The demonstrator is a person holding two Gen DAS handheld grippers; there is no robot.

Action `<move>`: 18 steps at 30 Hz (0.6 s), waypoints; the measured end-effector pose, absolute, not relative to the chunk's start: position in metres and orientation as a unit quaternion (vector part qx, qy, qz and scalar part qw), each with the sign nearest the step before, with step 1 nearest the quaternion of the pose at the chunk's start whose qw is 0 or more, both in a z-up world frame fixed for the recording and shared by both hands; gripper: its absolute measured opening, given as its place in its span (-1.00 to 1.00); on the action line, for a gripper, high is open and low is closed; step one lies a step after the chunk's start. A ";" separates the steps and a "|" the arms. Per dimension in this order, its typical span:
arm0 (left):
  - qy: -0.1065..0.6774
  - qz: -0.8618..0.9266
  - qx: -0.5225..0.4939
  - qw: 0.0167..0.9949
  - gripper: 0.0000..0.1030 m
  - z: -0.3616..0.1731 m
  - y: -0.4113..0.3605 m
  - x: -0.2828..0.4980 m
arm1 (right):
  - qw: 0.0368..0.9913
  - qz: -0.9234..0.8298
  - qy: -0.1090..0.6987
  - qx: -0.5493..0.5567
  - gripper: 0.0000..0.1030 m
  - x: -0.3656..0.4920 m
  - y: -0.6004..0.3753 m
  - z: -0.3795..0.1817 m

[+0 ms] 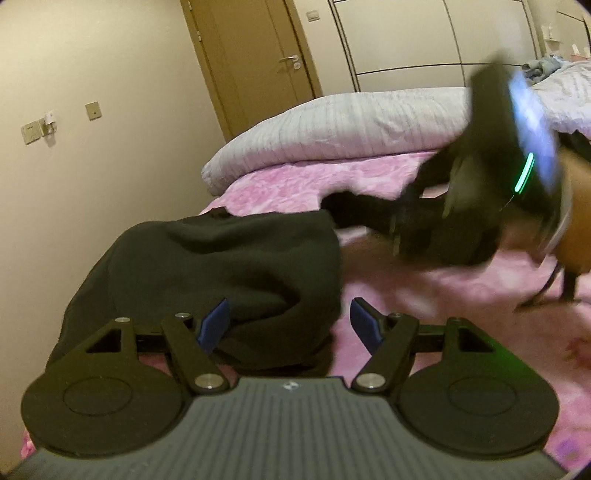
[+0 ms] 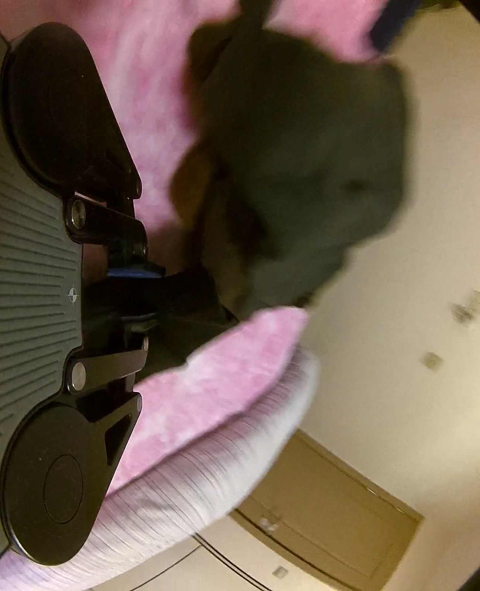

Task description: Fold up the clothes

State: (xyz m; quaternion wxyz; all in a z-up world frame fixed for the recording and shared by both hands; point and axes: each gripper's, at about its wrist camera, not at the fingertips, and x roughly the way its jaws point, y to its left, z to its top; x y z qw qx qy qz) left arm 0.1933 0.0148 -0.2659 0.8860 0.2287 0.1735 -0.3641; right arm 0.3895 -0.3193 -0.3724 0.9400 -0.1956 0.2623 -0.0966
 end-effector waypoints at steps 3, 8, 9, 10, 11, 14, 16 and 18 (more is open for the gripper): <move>0.165 -0.385 0.230 0.878 0.33 -0.258 -0.003 0.174 | 0.970 -0.153 0.160 -0.096 -0.69 0.316 -0.378 -0.305; 0.157 -0.442 0.215 0.856 0.33 -0.245 -0.055 0.130 | 0.948 -0.318 0.001 0.033 -0.69 0.140 -0.494 -0.233; 0.156 -0.458 0.216 0.848 0.34 -0.243 -0.071 0.117 | 0.933 -0.355 -0.025 0.053 -0.68 0.100 -0.517 -0.225; 0.154 -0.471 0.219 0.841 0.33 -0.241 -0.085 0.106 | 0.918 -0.387 -0.026 0.077 -0.69 0.067 -0.537 -0.235; 0.152 -0.484 0.222 0.832 0.34 -0.239 -0.099 0.094 | 0.903 -0.417 -0.019 0.103 -0.69 0.034 -0.557 -0.249; 0.151 -0.529 0.238 0.800 0.52 -0.240 -0.153 0.052 | 0.846 -0.503 0.000 0.178 -0.68 -0.062 -0.616 -0.291; 0.151 -0.554 0.247 0.780 0.52 -0.244 -0.187 0.027 | 0.815 -0.528 0.023 0.239 -0.68 -0.103 -0.646 -0.327; 0.167 -0.570 0.258 0.762 0.52 -0.255 -0.226 0.010 | 0.790 -0.535 0.036 0.298 -0.68 -0.135 -0.669 -0.358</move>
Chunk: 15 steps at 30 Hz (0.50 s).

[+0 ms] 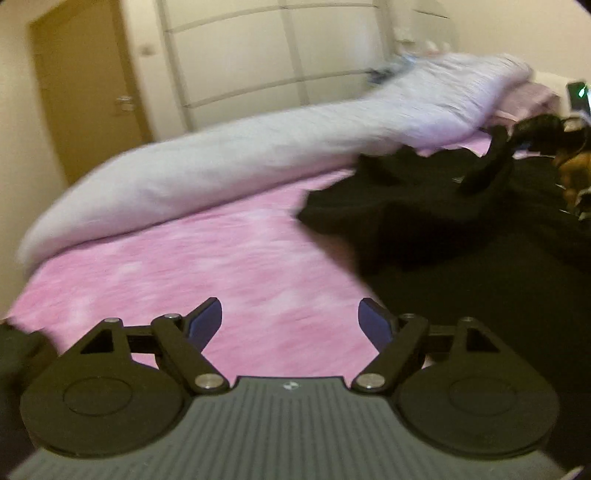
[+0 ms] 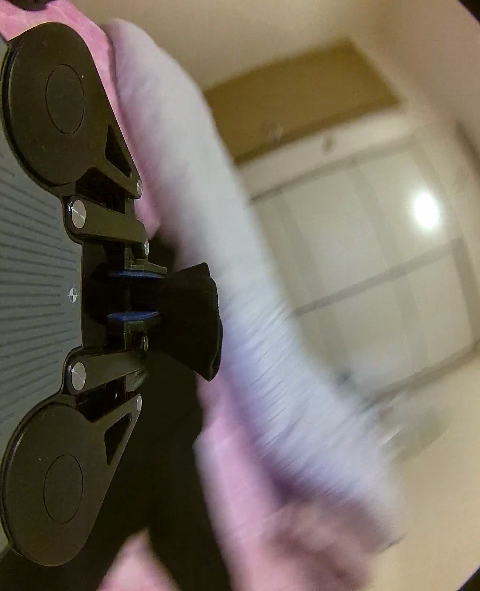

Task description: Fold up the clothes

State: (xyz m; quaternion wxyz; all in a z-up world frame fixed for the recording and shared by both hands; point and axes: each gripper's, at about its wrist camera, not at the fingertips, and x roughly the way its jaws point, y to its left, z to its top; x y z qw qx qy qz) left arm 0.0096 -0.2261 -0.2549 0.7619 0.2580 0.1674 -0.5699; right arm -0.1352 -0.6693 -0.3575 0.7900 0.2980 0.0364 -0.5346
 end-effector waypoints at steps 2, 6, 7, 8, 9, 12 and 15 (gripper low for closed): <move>0.183 -0.584 0.269 0.744 0.52 -0.265 -0.264 -0.007 | 0.781 -0.529 0.044 0.330 -0.68 -0.156 -0.685 -0.376; 0.183 -0.583 0.303 0.731 0.52 -0.286 -0.322 -0.026 | 0.807 -0.490 0.055 0.326 -0.68 -0.164 -0.705 -0.376; 0.179 -0.582 0.313 0.729 0.52 -0.291 -0.333 -0.029 | 0.820 -0.475 0.047 0.317 -0.68 -0.159 -0.708 -0.372; 0.173 -0.577 0.319 0.732 0.52 -0.296 -0.341 -0.029 | 0.828 -0.469 0.027 0.307 -0.68 -0.164 -0.705 -0.364; 0.168 -0.570 0.321 0.737 0.52 -0.300 -0.349 -0.028 | 0.835 -0.465 0.005 0.295 -0.68 -0.170 -0.700 -0.356; 0.170 -0.554 0.321 0.749 0.52 -0.312 -0.373 -0.021 | 0.834 -0.478 -0.016 0.275 -0.68 -0.194 -0.688 -0.360; 0.187 -0.521 0.316 0.770 0.45 -0.321 -0.385 -0.009 | 0.813 -0.489 0.022 0.315 -0.68 -0.210 -0.700 -0.389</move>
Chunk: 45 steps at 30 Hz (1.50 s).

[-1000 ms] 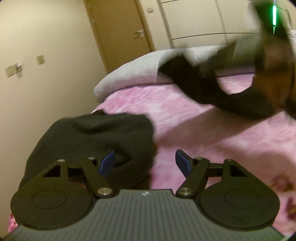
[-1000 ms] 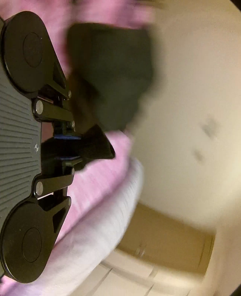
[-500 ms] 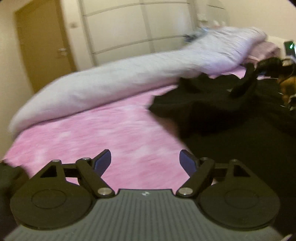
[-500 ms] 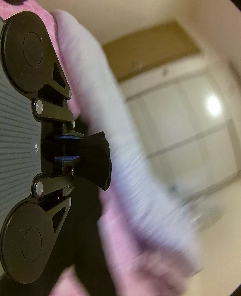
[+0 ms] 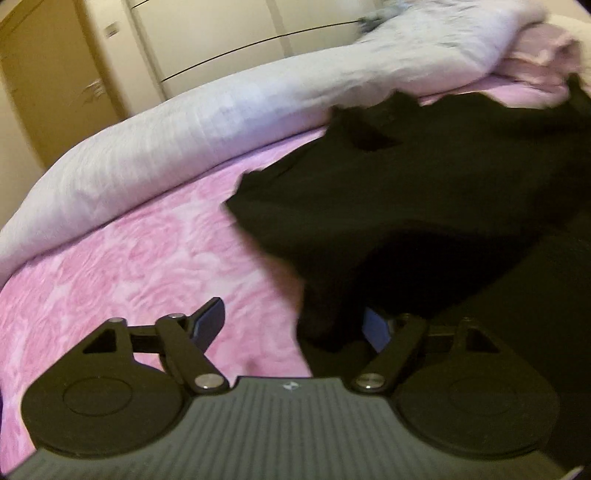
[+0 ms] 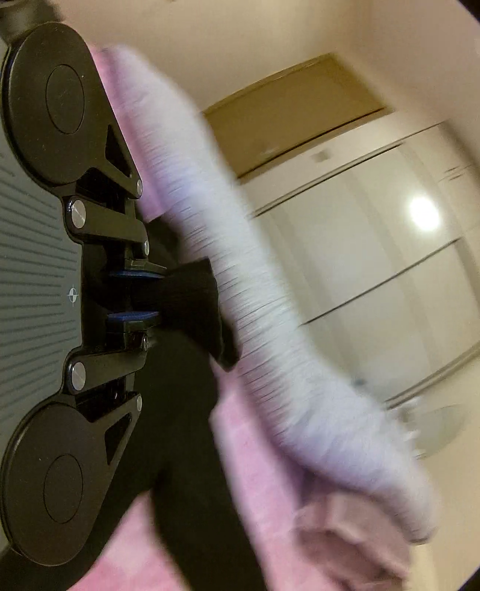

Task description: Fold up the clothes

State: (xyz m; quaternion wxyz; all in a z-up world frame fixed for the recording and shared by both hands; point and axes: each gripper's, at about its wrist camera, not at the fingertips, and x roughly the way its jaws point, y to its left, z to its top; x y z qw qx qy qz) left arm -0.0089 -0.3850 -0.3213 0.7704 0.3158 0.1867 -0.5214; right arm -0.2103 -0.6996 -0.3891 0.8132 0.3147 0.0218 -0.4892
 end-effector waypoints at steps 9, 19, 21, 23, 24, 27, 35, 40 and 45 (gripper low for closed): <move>0.226 -0.466 0.276 0.810 0.43 -0.329 -0.377 0.024 | 0.809 -0.495 0.070 0.309 -0.69 -0.227 -0.704 -0.403; 0.206 -0.491 0.302 0.791 0.41 -0.313 -0.350 0.009 | 0.762 -0.482 0.110 0.418 -0.68 -0.243 -0.724 -0.444; 0.198 -0.495 0.301 0.790 0.41 -0.309 -0.338 0.004 | 0.772 -0.473 0.105 0.412 -0.68 -0.243 -0.727 -0.432; 0.195 -0.497 0.299 0.791 0.42 -0.307 -0.327 0.000 | 0.817 -0.458 0.061 0.344 -0.68 -0.246 -0.718 -0.407; 0.198 -0.499 0.297 0.789 0.42 -0.307 -0.323 -0.002 | 0.835 -0.459 0.051 0.298 -0.68 -0.246 -0.711 -0.399; 0.212 -0.508 0.294 0.781 0.42 -0.309 -0.315 -0.008 | 0.815 -0.486 0.114 0.294 -0.68 -0.245 -0.726 -0.410; 0.247 -0.557 0.273 0.744 0.42 -0.292 -0.259 -0.043 | 0.762 -0.471 0.113 0.429 -0.16 -0.304 -0.706 -0.406; 0.269 -0.586 0.278 0.712 0.42 -0.288 -0.208 -0.071 | 0.761 -0.479 0.173 0.403 0.08 -0.342 -0.631 -0.399; 0.258 -0.610 0.287 0.693 0.42 -0.286 -0.184 -0.097 | 0.751 -0.490 0.167 0.410 0.08 -0.376 -0.568 -0.401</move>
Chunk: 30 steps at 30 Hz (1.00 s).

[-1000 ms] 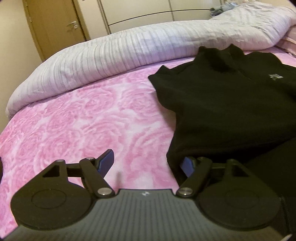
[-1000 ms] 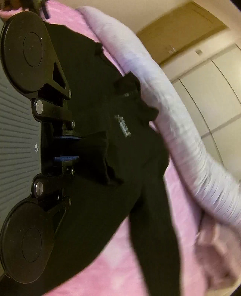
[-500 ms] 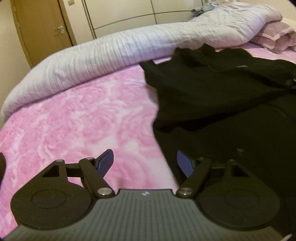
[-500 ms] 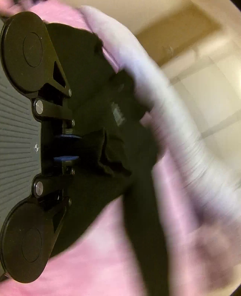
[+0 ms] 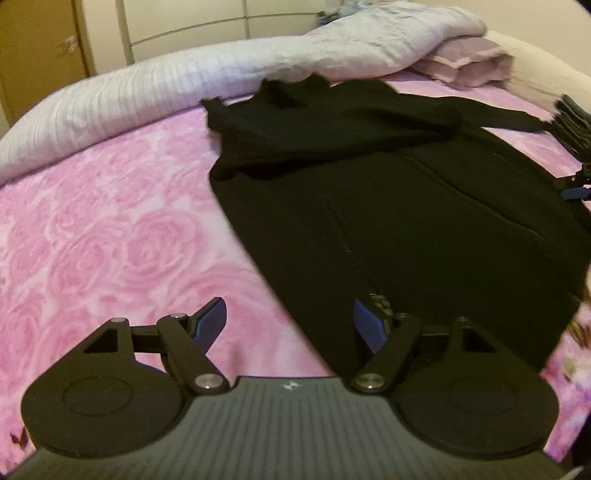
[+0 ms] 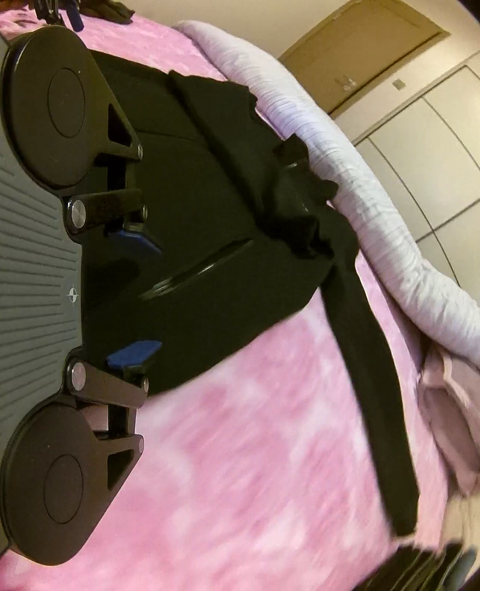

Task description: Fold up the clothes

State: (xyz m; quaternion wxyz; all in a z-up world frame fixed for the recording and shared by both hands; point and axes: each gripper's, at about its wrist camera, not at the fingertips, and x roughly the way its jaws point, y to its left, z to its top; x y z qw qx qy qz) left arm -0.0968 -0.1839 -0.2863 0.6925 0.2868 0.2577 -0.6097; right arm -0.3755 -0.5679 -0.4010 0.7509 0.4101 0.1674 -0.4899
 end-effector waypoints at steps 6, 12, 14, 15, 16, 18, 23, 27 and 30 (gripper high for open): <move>0.198 -0.635 0.312 0.678 0.46 -0.265 -0.224 -0.112 | 0.754 -0.503 0.131 0.401 0.09 -0.390 -0.559 -0.372; 0.140 -0.643 0.338 0.673 0.53 -0.250 -0.319 -0.116 | 0.719 -0.560 0.037 0.410 0.10 -0.446 -0.633 -0.370; 0.133 -0.645 0.338 0.673 0.54 -0.249 -0.351 -0.116 | 0.692 -0.592 0.005 0.414 0.10 -0.473 -0.666 -0.377; 0.133 -0.646 0.337 0.672 0.54 -0.250 -0.369 -0.116 | 0.677 -0.607 -0.011 0.415 0.10 -0.486 -0.682 -0.380; 0.133 -0.648 0.335 0.671 0.54 -0.252 -0.385 -0.116 | 0.665 -0.620 -0.023 0.416 0.10 -0.498 -0.700 -0.383; 0.135 -0.656 0.329 0.666 0.54 -0.258 -0.415 -0.118 | 0.645 -0.636 -0.041 0.421 0.11 -0.517 -0.734 -0.392; 0.157 -0.678 0.308 0.648 0.54 -0.282 -0.468 -0.113 | 0.591 -0.675 -0.054 0.438 0.11 -0.553 -0.808 -0.414; 0.178 -0.674 0.314 0.645 0.54 -0.305 -0.494 -0.109 | 0.576 -0.697 -0.049 0.424 0.11 -0.565 -0.847 -0.422; 0.196 -0.677 0.309 0.639 0.54 -0.315 -0.504 -0.106 | 0.574 -0.706 -0.047 0.413 -0.08 -0.563 -0.857 -0.421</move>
